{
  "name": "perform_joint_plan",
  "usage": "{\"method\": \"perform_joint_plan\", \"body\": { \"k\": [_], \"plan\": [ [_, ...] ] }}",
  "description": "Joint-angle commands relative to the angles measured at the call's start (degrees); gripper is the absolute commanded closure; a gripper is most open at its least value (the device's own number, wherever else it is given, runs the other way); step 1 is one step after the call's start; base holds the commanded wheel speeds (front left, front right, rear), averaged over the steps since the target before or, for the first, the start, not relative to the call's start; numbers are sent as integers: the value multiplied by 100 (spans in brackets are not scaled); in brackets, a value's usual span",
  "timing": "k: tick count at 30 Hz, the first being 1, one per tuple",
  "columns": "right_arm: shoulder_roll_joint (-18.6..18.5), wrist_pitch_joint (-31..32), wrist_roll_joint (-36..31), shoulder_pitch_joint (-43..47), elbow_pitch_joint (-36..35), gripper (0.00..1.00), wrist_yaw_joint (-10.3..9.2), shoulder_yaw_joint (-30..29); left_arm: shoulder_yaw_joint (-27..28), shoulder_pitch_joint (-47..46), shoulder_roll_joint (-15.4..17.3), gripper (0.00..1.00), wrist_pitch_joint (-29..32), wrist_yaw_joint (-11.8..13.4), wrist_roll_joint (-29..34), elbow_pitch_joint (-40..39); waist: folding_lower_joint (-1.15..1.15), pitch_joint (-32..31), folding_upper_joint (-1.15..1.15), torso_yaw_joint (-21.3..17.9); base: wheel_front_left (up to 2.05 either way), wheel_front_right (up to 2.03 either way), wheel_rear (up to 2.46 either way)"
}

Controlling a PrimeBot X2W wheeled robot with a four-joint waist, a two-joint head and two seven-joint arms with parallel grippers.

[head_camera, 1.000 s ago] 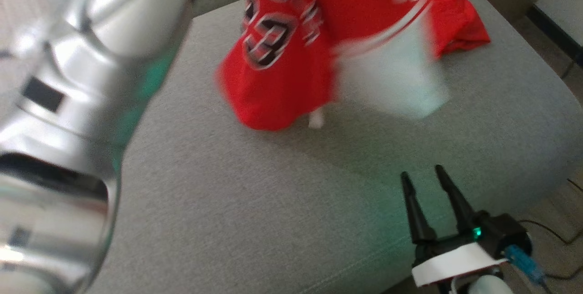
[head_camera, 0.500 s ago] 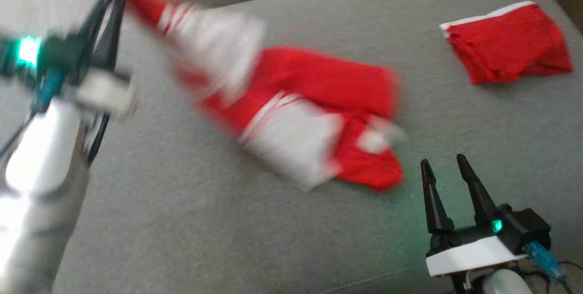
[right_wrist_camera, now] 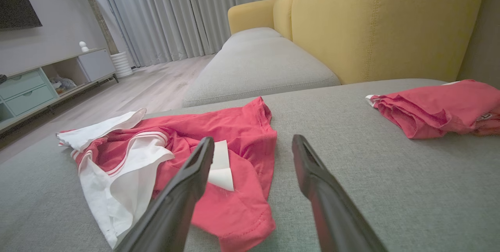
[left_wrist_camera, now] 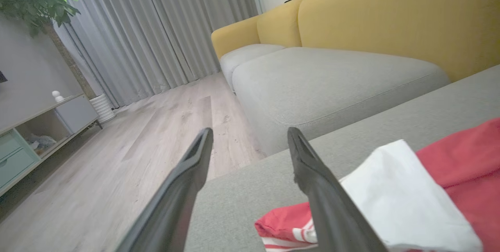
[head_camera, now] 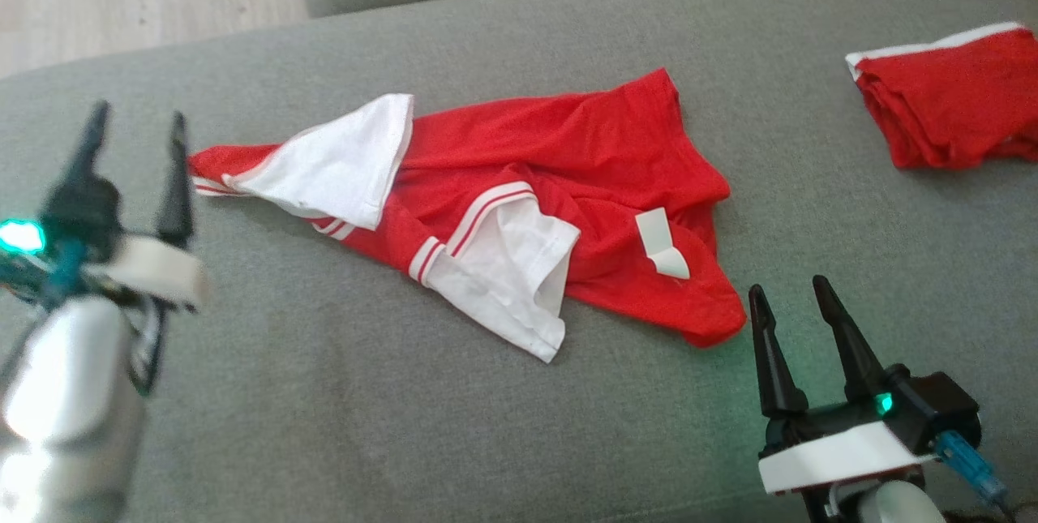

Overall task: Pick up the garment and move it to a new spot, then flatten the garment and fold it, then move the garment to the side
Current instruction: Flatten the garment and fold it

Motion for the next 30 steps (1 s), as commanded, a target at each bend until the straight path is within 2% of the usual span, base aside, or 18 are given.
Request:
{"method": "perform_joint_plan", "body": {
  "k": [1,4,7,12,16,19,24,30],
  "plan": [
    [-43,-32,-52,-16,-149,0,39,112,228,97,115,0,-28,46,26,-387,0,-89,0,66,0,0,0],
    [-40,-32,-39,60,-144,0,39,105,125,619,-155,0,-28,32,167,-1082,0,-198,0,151,0,0,0],
    [-37,-32,-37,115,-141,0,39,108,-262,1102,-434,0,-28,-101,462,-1680,0,-263,0,234,0,0,0],
    [-42,-32,-36,99,-127,0,39,193,-1124,1467,-960,0,-28,-222,1023,-1950,0,-258,0,258,0,0,0],
    [-66,-32,-27,7,-162,0,39,251,-1673,1548,-1493,0,-28,-290,1198,-1658,0,-109,0,163,0,0,0],
    [-87,-32,-25,-47,-171,0,39,268,-1986,1464,-1740,0,-28,-352,1284,-1312,0,20,0,74,0,0,0],
    [-91,-32,-12,-124,-175,0,39,262,-2246,1150,-1942,0,-28,-356,1257,-475,0,222,0,-56,0,0,0],
    [-86,-32,10,-241,-183,0,39,278,-2359,769,-2013,0,-28,-375,888,248,0,410,0,-156,0,0,0]
  ]
}}
